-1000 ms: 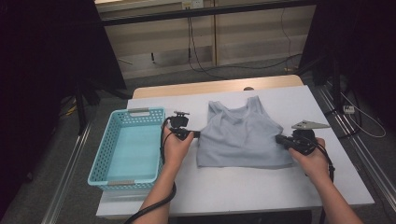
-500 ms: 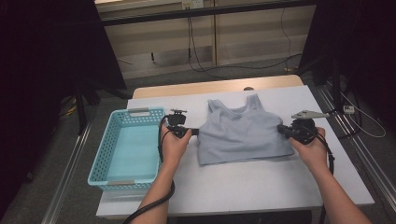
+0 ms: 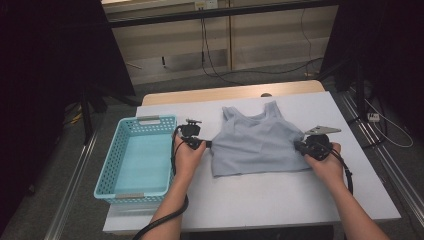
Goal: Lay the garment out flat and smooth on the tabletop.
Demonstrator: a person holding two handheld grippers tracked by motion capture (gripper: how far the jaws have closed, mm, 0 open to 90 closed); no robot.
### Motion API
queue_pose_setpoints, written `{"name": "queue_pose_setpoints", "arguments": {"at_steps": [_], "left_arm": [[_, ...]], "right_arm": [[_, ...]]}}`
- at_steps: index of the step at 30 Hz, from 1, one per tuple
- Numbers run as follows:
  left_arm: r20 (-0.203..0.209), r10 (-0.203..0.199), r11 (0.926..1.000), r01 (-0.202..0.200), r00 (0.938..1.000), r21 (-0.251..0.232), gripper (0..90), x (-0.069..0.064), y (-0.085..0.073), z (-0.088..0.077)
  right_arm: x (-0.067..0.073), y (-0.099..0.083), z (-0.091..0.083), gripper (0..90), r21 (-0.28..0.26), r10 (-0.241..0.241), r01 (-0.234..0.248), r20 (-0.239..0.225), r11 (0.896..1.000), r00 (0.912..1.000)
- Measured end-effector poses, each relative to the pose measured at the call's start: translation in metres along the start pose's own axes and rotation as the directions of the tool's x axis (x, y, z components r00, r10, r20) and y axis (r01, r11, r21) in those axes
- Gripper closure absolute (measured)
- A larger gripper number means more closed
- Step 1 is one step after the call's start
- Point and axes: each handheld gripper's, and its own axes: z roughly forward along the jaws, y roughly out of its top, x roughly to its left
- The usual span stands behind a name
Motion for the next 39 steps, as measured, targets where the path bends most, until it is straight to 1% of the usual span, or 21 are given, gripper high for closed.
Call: {"name": "queue_pose_setpoints", "arguments": {"at_steps": [1, 3, 4, 6, 7, 8, 11, 13, 14, 15, 17, 18, 21, 24, 27, 28, 31, 33, 35, 36, 39], "left_arm": [[0.001, -0.001, 1.0, 0.001, 1.0, -0.006, 90.0, -0.001, 0.0, 0.0], [-0.007, 0.021, 0.9997, -0.021, 0.9998, -0.013, 87.7, -0.003, 0.0, -0.001], [-0.013, 0.028, 0.9994, -0.029, 0.9995, -0.019, 83.8, -0.003, 0.0, -0.002], [-0.007, 0.025, 0.9993, -0.025, 0.9997, -0.028, 78.4, -0.005, 0.0, -0.004], [-0.005, 0.038, 0.9987, -0.038, 0.9993, -0.033, 73.2, -0.005, 0.001, -0.006], [-0.003, 0.041, 0.9984, -0.041, 0.9991, -0.04, 66.8, -0.006, 0.0, -0.007], [0.021, 0.038, 0.9979, -0.036, 0.9991, -0.053, 57.3, -0.009, -0.002, -0.012], [0.036, 0.06, 0.997, -0.058, 0.9976, -0.051, 46.6, -0.012, -0.005, -0.015], [0.035, 0.067, 0.9962, -0.065, 0.9971, -0.058, 42.9, -0.014, -0.007, -0.016], [0.037, 0.077, 0.9955, -0.075, 0.9963, -0.058, 40.2, -0.016, -0.01, -0.017], [0.05, 0.078, 0.9952, -0.075, 0.9957, -0.063, 35.1, -0.018, -0.014, -0.019], [0.054, 0.087, 0.9947, -0.083, 0.9948, -0.06, 33.4, -0.019, -0.016, -0.021], [0.061, 0.099, 0.9939, -0.096, 0.9932, -0.054, 32.0, -0.022, -0.025, -0.024], [0.073, 0.11, 0.993, -0.107, 0.9912, -0.05, 30.9, -0.024, -0.033, -0.025], [0.069, 0.129, 0.9914, -0.127, 0.9893, -0.031, 29.5, -0.026, -0.039, -0.026], [0.071, 0.119, 0.9925, -0.117, 0.9904, -0.038, 29.2, -0.026, -0.04, -0.026], [0.075, 0.13, 0.9911, -0.127, 0.9887, -0.038, 26.7, -0.028, -0.045, -0.027], [0.071, 0.141, 0.9897, -0.139, 0.9874, -0.032, 26.0, -0.03, -0.049, -0.027], [0.07, 0.137, 0.9903, -0.135, 0.9881, -0.033, 25.1, -0.031, -0.051, -0.027], [0.066, 0.145, 0.9892, -0.143, 0.9873, -0.033, 24.6, -0.031, -0.053, -0.027], [0.059, 0.15, 0.9885, -0.148, 0.987, -0.029, 25.3, -0.032, -0.055, -0.028]], "right_arm": [[-0.001, -0.001, -0.001, 86.0, -0.004, 0.006, -0.006, -0.005, 1.0, 1.0], [-0.001, -0.001, -0.004, 81.9, -0.012, 0.013, -0.014, -0.006, 1.0, 0.9999], [-0.001, 0.0, -0.006, 76.8, -0.023, 0.018, -0.018, -0.003, 1.0, 0.9998], [0.0, 0.001, -0.011, 66.0, -0.04, 0.023, -0.023, 0.001, 0.999, 0.9997], [0.0, 0.001, -0.014, 59.8, -0.048, 0.027, -0.027, 0.001, 0.998, 0.9996], [0.001, 0.001, -0.017, 56.6, -0.051, 0.026, -0.025, 0.006, 0.998, 0.9997], [0.001, -0.002, -0.024, 49.2, -0.064, 0.024, -0.023, 0.01, 0.998, 0.9997], [0.001, -0.007, -0.028, 44.3, -0.071, 0.032, -0.032, 0.009, 0.997, 0.9994], [0.001, -0.009, -0.029, 43.3, -0.073, 0.039, -0.038, 0.009, 0.997, 0.9992], [0.0, -0.011, -0.031, 43.3, -0.071, 0.044, -0.043, 0.006, 0.997, 0.999], [0.0, -0.014, -0.033, 42.6, -0.066, 0.043, -0.043, -0.003, 0.997, 0.9991], [0.0, -0.015, -0.035, 42.5, -0.063, 0.041, -0.041, -0.002, 0.997, 0.9991], [0.001, -0.017, -0.041, 42.0, -0.062, 0.051, -0.051, 0.002, 0.997, 0.9987], [0.001, -0.02, -0.047, 41.7, -0.069, 0.041, -0.042, -0.008, 0.997, 0.9991], [0.002, -0.025, -0.053, 41.1, -0.069, 0.038, -0.038, -0.008, 0.997, 0.9993], [0.002, -0.026, -0.054, 41.1, -0.068, 0.038, -0.038, -0.011, 0.997, 0.9992], [0.002, -0.03, -0.057, 41.2, -0.062, 0.032, -0.033, -0.014, 0.998, 0.9994], [0.003, -0.032, -0.058, 42.4, -0.057, 0.031, -0.031, -0.013, 0.998, 0.9994], [0.002, -0.034, -0.057, 44.6, -0.051, 0.028, -0.028, -0.012, 0.998, 0.9995], [0.002, -0.035, -0.056, 45.6, -0.049, 0.03, -0.031, -0.014, 0.998, 0.9995], [0.001, -0.038, -0.052, 51.4, -0.032, 0.03, -0.03, -0.021, 0.999, 0.9993]]}}
